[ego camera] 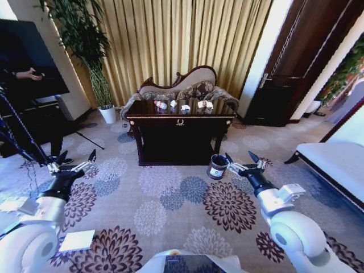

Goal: Move to the front of the table and place the trash on the table into the trash bin.

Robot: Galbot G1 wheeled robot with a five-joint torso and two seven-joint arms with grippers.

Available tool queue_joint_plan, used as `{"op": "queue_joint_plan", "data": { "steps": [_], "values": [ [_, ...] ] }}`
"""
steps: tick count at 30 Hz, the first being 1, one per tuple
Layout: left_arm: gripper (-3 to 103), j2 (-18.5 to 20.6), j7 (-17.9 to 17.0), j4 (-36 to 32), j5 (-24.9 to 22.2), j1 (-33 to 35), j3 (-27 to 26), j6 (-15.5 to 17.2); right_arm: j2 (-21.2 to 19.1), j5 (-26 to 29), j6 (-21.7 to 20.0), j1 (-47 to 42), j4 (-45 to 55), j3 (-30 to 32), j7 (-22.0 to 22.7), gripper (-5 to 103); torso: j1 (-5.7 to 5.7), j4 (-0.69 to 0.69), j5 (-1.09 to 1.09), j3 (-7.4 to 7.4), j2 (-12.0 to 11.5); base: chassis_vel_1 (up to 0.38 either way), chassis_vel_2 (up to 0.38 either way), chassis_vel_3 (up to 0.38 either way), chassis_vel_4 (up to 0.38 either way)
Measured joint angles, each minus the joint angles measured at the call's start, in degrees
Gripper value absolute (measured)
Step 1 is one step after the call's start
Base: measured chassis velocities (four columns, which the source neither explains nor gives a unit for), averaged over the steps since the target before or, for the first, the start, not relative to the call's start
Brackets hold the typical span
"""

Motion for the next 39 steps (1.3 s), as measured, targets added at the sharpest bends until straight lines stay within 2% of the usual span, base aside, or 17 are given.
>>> {"op": "queue_joint_plan", "data": {
  "steps": [8, 11, 12, 14, 15, 16, 17, 18, 19, 22, 25, 28, 29, 33, 39],
  "values": [
    [100, -0.2, 0.0, 0.1, 0.3, 0.0, 0.1, 0.0, 0.6, -0.3, 0.0, -0.2, 0.0, 0.3, -0.3, 100, 0.0, 0.02, 0.0, 0.0, 0.0, 0.0, 0.0, 0.0, 0.0],
    [100, -3.1, -1.1, 1.6, 5.1, 0.1, 2.6, -0.4, 6.0, -3.5, -1.0, -2.3, -0.1, 3.7, -3.1, 100, 0.0, -0.01, 0.0, 0.0, 0.0, 0.0, 0.0, 0.0, 0.0],
    [100, -3.1, -1.1, 1.6, 5.1, 0.1, 2.6, -0.4, 6.0, -3.5, -1.0, -2.3, -0.1, 3.7, -3.1, 100, 0.0, -0.01, 0.0, 0.0, 0.0, 0.0, 0.0, 0.0, 0.0],
    [100, -6.9, -2.3, 3.6, 11.5, 0.4, 5.9, -0.9, 12.1, -7.3, -2.3, -4.6, -0.4, 7.6, -6.3, 100, 0.0, 0.0, -0.01, 0.0, 0.0, 0.0, 0.0, 0.0, 0.0],
    [100, -6.9, -2.3, 3.6, 11.5, 0.4, 5.9, -0.9, 12.1, -7.3, -2.3, -4.6, -0.4, 7.6, -6.3, 100, 0.0, 0.0, -0.01, 0.0, 0.0, 0.0, 0.0, 0.0, 0.0],
    [100, -8.1, -2.7, 4.3, 13.5, 0.5, 7.0, -1.0, 14.3, -8.7, -2.8, -5.5, -0.5, 9.0, -7.5, 100, 0.0, 0.0, -0.02, 0.0, 0.0, 0.0, 0.0, 0.0, 0.0],
    [100, -8.9, -2.3, 4.5, 14.3, 0.8, 7.2, -1.6, 16.1, -9.8, -3.2, -6.2, -0.5, 10.2, -8.5, 100, 0.0, -0.02, -0.04, 0.0, 0.0, 0.0, 0.0, 0.0, 0.0],
    [100, -9.4, -1.1, 4.6, 14.8, 1.5, 6.7, -2.3, 17.1, -10.1, -3.5, -6.4, -0.4, 11.0, -9.2, 100, 0.0, -0.05, 0.03, 0.0, 0.0, 0.0, 0.0, 0.0, 0.0],
    [100, -9.7, -0.3, 4.6, 15.1, 1.9, 6.2, -2.8, 17.6, -10.1, -3.8, -6.2, 0.2, 11.5, -9.6, 100, 0.0, 0.0, 0.02, -0.01, 0.0, 0.0, 0.0, 0.0, 0.0],
    [100, -9.8, 0.7, 4.6, 15.4, 2.2, 5.7, -3.1, 17.8, -10.0, -4.8, -5.7, 0.8, 11.6, -9.9, 100, 0.0, 0.03, -0.01, 0.0, 0.0, 0.0, 0.0, 0.0, 0.0],
    [100, -9.8, 1.2, 4.6, 15.4, 2.2, 5.6, -3.1, 17.7, -9.6, -5.3, -5.0, 0.9, 11.5, -9.9, 100, 0.0, 0.0, -0.01, 0.0, 0.0, 0.0, 0.0, 0.0, 0.0],
    [100, -9.9, 2.7, 4.6, 13.8, 2.4, 5.3, -3.1, 17.1, -7.9, -5.3, -4.8, 0.9, 11.6, -10.2, 100, 0.0, 0.0, 0.0, 0.0, 0.0, 0.0, 0.0, 0.0, 0.0],
    [100, -9.7, 3.7, 4.5, 12.3, 2.5, 5.0, -2.6, 16.5, -6.6, -5.4, -4.6, 0.9, 12.0, -10.9, 100, 0.0, 0.0, 0.0, 0.0, 0.0, 0.0, 0.0, 0.0, 0.0],
    [100, -9.4, 4.5, 4.2, 11.5, 2.1, 4.8, -1.1, 15.3, -5.8, -5.3, -4.0, 1.0, 12.8, -12.6, 100, 0.0, 0.0, 0.0, 0.0, 0.0, 0.0, 0.0, 0.0, 0.0],
    [100, -9.1, 4.9, 3.9, 11.7, 2.1, 4.2, 0.9, 14.7, -7.9, -5.3, -2.9, 0.9, 12.8, -15.0, 100, 0.0, 0.0, 0.0, 0.0, 0.0, 0.0, 0.0, 0.0, 0.0]
  ]
}}
